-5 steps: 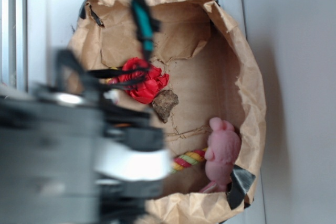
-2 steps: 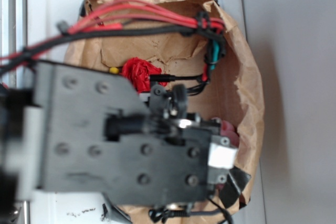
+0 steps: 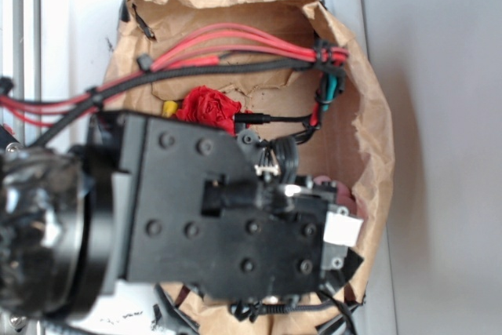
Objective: Grab the multicolored rope.
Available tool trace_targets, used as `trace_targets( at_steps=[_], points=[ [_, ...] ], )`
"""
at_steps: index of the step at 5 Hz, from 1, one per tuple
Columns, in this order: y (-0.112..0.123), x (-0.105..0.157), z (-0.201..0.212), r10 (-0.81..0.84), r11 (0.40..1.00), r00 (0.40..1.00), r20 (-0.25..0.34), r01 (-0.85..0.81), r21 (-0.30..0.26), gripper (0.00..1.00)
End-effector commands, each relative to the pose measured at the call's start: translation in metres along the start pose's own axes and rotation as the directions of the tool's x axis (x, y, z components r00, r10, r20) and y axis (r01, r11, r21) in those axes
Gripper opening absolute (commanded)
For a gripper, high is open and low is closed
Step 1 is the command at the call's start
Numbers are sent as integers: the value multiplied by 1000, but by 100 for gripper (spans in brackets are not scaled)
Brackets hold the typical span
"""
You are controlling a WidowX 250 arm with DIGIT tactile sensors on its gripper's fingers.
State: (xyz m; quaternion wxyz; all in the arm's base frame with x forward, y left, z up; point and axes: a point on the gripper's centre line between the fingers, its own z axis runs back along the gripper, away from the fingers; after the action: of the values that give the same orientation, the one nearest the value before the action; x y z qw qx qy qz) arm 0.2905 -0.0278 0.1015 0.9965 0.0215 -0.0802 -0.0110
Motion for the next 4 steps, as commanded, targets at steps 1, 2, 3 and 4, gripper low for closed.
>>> trace_targets(
  at_steps=[1, 2, 3, 4],
  points=[
    [16, 9, 28, 41, 999, 997, 59, -39, -28, 100],
    [33, 10, 46, 71, 996, 994, 78, -66, -61, 100],
    [54, 9, 68, 111, 989, 989, 102, -100, -107, 100],
    [53, 12, 59, 92, 993, 990, 103, -84, -83, 100]
  ],
)
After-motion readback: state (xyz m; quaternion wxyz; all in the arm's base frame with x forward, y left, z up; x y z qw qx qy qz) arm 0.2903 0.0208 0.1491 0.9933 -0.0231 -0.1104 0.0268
